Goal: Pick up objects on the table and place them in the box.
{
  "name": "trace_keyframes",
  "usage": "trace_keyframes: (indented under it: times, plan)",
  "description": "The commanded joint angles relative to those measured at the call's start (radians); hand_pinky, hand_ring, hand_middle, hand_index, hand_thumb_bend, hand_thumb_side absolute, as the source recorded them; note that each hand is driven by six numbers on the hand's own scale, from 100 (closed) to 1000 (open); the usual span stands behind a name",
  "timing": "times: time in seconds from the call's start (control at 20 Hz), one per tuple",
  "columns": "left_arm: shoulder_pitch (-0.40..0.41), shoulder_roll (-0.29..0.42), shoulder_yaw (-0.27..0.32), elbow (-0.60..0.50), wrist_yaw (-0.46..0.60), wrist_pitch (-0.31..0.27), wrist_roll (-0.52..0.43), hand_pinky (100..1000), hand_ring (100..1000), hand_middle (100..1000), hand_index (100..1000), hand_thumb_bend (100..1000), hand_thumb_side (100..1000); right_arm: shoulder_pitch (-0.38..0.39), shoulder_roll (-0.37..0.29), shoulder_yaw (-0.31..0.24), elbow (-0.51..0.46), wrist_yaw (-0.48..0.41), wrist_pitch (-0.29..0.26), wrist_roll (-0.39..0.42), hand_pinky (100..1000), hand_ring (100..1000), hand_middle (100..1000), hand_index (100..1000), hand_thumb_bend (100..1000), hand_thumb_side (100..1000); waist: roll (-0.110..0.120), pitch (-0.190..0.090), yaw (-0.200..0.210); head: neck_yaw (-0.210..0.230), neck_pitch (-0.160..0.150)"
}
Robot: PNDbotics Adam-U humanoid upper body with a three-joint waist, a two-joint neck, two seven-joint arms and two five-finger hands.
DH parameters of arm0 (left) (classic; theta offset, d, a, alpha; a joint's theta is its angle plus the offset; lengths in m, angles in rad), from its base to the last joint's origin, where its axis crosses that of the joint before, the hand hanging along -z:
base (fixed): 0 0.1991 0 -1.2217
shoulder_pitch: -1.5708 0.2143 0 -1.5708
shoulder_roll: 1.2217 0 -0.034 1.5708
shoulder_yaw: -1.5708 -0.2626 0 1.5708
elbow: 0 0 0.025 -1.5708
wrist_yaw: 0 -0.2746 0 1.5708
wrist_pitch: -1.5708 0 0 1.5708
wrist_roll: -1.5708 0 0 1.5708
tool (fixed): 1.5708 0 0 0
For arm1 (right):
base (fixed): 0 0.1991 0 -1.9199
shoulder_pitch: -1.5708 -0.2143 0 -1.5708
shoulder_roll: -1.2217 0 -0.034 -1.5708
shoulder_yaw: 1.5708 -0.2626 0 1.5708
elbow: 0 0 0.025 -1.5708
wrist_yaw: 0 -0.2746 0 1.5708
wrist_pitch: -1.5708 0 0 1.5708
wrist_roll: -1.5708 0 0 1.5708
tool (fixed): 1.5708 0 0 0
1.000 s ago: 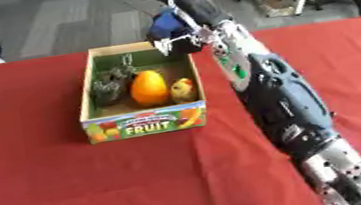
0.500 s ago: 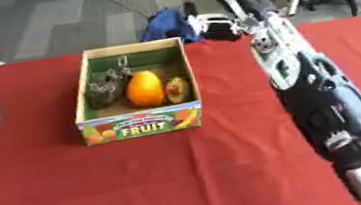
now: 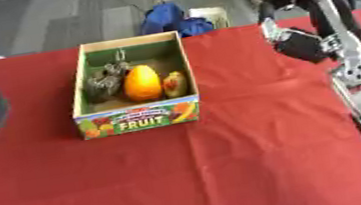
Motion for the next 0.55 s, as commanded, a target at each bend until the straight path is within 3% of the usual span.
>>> trace_keyframes:
  times: [0.05,0.1,0.55]
  plan:
    - [0.0,0.02,0.015,-0.01,-0.005,-0.001,0.011,613,644,562,683,529,376,0.042,-0.017,-0.045,-0.088,-0.082,0.034,0.033,650,568,555,696,100,223,0.001,-0.017,-0.005,0.017,0.032]
    - [0.003,0.021,0.016,-0.009,-0.006,0.0,0.014,612,643,558,680,527,377,0.062,-0.009,-0.05,-0.097,-0.088,0.041,0.035,648,565,549,692,100,297,0.002,-0.018,-0.008,0.022,0.043]
    - [0.019,0.017,0.022,-0.006,-0.003,0.0,0.03,611,638,552,674,506,380,0.158,0.041,-0.066,-0.135,-0.101,0.066,0.044,643,555,536,681,100,331,0.01,-0.024,-0.017,0.055,0.087]
